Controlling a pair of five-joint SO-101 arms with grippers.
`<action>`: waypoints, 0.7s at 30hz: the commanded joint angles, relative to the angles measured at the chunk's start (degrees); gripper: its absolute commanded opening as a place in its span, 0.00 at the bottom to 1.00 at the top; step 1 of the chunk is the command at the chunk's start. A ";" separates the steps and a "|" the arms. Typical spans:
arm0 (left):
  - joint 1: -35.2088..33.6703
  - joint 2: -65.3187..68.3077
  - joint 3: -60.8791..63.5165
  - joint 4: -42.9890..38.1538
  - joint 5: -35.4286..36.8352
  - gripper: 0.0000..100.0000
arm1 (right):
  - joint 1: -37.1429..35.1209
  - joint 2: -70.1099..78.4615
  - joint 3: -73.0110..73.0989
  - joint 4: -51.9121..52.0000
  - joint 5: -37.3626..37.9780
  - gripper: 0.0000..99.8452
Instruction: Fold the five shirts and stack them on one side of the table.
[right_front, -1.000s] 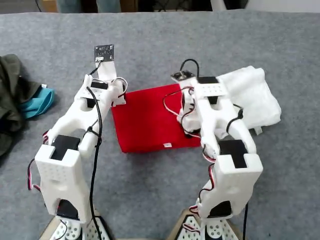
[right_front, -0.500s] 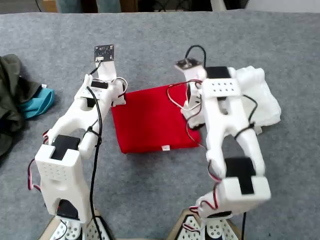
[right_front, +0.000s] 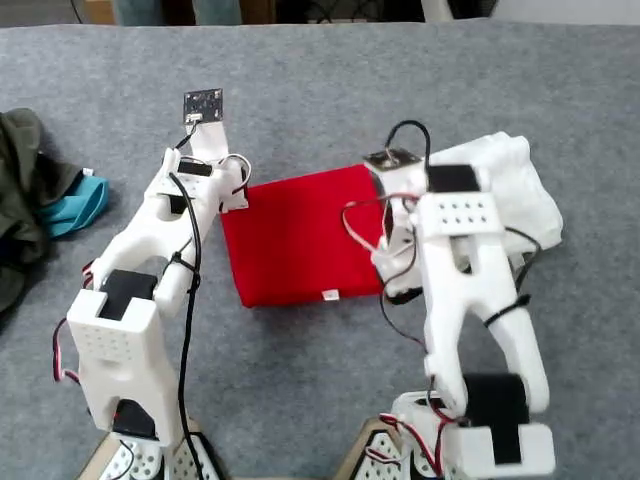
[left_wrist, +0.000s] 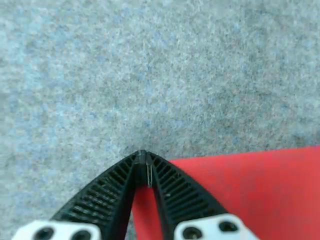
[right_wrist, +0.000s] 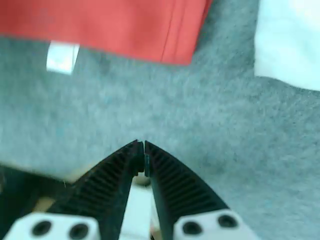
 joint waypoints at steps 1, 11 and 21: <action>-1.54 -0.88 -0.75 0.79 0.35 0.03 | -3.52 -2.68 2.95 -6.15 -8.00 0.02; -1.63 -0.88 -0.75 0.79 0.35 0.03 | -9.58 -2.59 4.35 -19.69 -23.65 0.40; -1.71 -0.88 -0.75 0.79 0.26 0.03 | -9.58 11.74 3.91 -28.04 -29.71 0.41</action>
